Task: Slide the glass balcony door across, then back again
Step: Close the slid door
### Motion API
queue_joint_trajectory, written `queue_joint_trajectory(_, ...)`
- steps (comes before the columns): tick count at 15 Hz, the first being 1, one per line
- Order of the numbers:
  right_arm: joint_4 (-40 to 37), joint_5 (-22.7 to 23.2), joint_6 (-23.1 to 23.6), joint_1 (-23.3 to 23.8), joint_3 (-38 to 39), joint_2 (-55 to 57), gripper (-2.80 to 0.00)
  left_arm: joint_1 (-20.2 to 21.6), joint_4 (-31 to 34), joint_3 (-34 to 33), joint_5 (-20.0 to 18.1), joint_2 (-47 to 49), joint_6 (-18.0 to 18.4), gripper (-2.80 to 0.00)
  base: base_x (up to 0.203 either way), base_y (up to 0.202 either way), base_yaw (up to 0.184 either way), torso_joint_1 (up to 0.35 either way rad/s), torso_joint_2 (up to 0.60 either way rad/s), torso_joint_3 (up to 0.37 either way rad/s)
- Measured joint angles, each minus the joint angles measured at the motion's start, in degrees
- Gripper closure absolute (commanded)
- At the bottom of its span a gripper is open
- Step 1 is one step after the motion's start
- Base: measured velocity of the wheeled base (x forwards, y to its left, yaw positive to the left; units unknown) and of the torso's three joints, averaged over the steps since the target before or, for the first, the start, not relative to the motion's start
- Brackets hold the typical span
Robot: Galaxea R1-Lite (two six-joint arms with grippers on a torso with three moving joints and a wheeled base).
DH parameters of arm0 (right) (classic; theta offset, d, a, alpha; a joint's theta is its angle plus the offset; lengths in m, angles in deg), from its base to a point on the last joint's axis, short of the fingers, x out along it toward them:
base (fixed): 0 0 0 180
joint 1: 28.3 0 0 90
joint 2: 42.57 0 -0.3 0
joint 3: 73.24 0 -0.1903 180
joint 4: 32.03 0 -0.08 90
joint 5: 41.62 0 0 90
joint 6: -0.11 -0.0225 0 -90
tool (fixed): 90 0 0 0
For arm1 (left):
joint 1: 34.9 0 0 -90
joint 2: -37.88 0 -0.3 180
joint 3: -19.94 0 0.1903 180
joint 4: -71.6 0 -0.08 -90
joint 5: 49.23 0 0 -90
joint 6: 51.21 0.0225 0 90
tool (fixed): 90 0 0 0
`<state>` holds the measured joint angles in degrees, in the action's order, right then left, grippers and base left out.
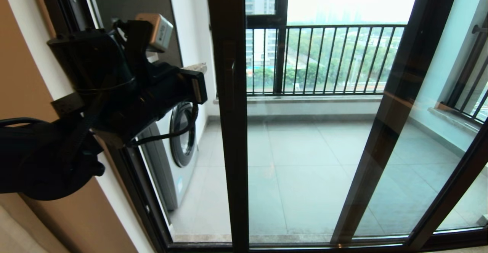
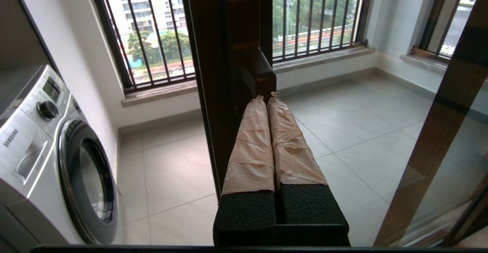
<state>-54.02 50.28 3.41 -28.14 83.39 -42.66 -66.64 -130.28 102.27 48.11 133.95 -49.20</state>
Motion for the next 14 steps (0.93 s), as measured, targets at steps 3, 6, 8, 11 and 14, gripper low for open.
queue_joint_trajectory(3, 0.00, -0.01, -0.02, 0.00, 0.00, 0.00, 0.00, -2.97, -0.04, 4.32, 3.34, 4.06, -0.20, 0.00, 0.000, 0.000, 0.000, 0.000, 0.00, 0.000)
queue_joint_trajectory(6, 0.00, -0.01, 0.00, 0.00, 0.00, 0.00, 0.00, -4.45, -0.09, 7.85, 3.56, 7.76, -0.21, 0.00, 0.000, 0.000, 0.000, 0.000, 0.00, 0.000)
queue_joint_trajectory(8, 0.00, -0.01, 0.00, 0.00, 0.00, 0.00, 0.00, -4.79, -0.06, 10.78, 3.74, 10.51, -0.03, 0.00, 0.000, 0.000, 0.000, 0.000, 0.00, 0.000)
queue_joint_trajectory(11, 0.00, 0.00, -0.02, 0.01, 0.00, 0.00, 0.00, -5.64, -0.04, 13.85, 3.87, 13.66, 0.10, 0.00, 0.000, 0.000, 0.000, 0.000, 0.00, 0.000)
queue_joint_trajectory(14, 0.00, 0.02, 0.00, 0.02, 0.00, 0.00, 0.00, -6.36, 0.00, 17.30, 4.27, 16.59, 0.22, 0.00, 0.000, 0.000, 0.000, 0.000, 0.00, 0.000)
